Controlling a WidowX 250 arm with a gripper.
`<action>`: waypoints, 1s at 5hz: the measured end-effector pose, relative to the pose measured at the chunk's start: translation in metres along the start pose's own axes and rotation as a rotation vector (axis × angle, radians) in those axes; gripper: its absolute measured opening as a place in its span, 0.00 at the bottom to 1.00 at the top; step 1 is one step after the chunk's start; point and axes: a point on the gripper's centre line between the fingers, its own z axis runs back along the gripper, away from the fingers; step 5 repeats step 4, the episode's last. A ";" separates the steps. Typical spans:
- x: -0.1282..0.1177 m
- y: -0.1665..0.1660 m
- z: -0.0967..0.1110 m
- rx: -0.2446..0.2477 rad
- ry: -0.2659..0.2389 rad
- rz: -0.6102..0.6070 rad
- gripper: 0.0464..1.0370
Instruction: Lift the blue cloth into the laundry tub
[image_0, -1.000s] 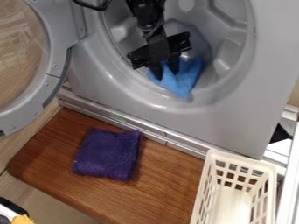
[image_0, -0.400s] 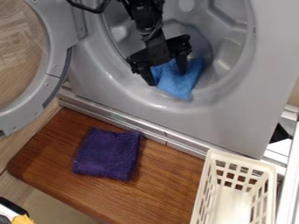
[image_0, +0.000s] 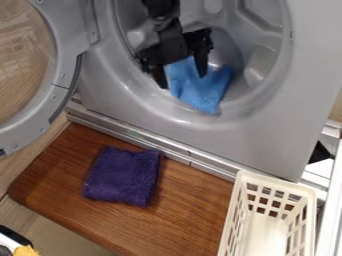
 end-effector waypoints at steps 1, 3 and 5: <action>0.017 -0.012 0.016 -0.052 -0.025 -0.008 0.96; 0.071 -0.050 0.024 -0.171 -0.069 -0.065 0.96; 0.093 -0.072 0.021 -0.188 -0.104 -0.089 0.96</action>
